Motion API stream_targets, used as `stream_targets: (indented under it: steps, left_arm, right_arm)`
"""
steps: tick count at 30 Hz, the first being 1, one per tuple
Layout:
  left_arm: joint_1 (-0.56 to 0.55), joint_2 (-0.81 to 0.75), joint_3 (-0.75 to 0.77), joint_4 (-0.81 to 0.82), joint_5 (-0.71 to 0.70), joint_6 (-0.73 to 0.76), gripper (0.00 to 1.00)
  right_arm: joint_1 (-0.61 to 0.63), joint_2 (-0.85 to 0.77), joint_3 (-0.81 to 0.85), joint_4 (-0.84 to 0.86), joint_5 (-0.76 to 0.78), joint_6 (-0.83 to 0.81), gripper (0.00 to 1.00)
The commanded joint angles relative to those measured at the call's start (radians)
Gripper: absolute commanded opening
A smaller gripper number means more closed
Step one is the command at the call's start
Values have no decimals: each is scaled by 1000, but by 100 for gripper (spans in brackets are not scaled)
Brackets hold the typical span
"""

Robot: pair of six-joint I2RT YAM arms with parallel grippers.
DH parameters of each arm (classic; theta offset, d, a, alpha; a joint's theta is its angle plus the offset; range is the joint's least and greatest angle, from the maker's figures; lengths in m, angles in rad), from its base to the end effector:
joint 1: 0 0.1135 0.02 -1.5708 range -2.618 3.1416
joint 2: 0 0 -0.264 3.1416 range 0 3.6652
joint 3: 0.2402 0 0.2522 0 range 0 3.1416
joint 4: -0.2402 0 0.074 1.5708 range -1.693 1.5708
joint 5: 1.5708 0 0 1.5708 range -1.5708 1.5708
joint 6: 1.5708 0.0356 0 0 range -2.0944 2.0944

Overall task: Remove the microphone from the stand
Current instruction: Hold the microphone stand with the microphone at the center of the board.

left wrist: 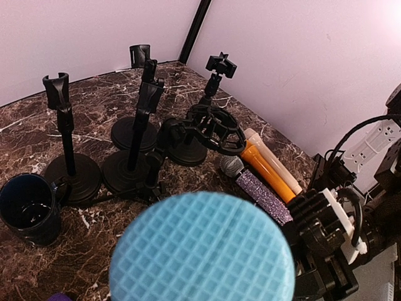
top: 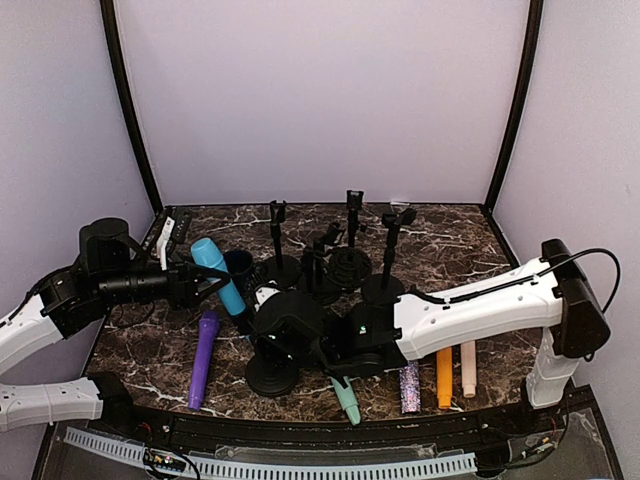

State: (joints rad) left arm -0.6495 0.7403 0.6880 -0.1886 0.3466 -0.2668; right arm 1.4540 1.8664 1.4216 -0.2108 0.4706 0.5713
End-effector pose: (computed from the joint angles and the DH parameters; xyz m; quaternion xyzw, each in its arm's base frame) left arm 0.1338 -0.1168 0.3130 0.2519 0.7408 -0.3905 0.4851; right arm 0.0659 0.4229 0.2504 -0.2795 0.8328 0.2537 0.4049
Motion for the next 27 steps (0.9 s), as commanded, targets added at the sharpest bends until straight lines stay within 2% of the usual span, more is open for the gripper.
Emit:
stream_targets:
  steps: [1,15,17,21,27]
  left_arm:
    - [-1,0,28,-1,-4,22,47]
    - [-9,31,14,63,7,38,51]
    - [-10,47,23,65,15,44,51]
    - [-9,74,20,104,52,26,59]
    - [-9,105,-4,168,28,-17,64]
  right_arm:
    - [8,8,18,-9,44,18,29]
    - [17,7,5,1,56,23,3]
    - [20,8,5,1,59,23,2]
    - [23,10,2,6,63,23,1]
    - [30,23,20,5,62,9,0]
